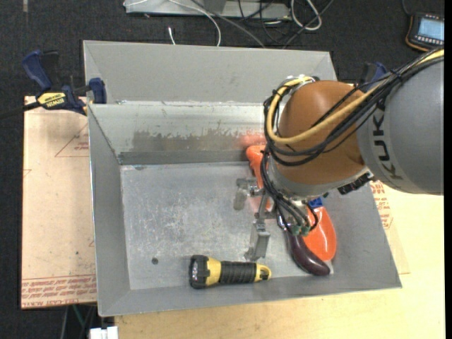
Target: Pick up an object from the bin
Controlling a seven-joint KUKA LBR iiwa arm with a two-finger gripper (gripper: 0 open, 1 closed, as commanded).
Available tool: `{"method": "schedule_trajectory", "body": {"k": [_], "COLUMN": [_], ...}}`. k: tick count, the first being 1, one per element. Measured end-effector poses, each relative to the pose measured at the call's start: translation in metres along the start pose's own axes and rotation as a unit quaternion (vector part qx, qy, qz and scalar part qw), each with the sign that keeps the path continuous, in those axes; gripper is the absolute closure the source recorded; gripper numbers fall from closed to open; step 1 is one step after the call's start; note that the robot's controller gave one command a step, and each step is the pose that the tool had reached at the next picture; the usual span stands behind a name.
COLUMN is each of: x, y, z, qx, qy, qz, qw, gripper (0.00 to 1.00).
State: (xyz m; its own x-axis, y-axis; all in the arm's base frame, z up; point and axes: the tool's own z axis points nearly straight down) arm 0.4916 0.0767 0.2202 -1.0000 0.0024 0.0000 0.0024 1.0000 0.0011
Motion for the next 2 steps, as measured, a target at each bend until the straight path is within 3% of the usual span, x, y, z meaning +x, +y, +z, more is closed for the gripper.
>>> {"method": "schedule_trajectory", "body": {"k": [1, 2], "x": [0.0, -0.025], "y": [0.0, 0.001], "z": [0.0, 0.032], "qx": [0.0, 0.0], "qy": [0.0, -0.0001], "qz": [0.0, 0.077], "qw": [1.0, 0.997], "gripper": [0.0, 0.0]}}
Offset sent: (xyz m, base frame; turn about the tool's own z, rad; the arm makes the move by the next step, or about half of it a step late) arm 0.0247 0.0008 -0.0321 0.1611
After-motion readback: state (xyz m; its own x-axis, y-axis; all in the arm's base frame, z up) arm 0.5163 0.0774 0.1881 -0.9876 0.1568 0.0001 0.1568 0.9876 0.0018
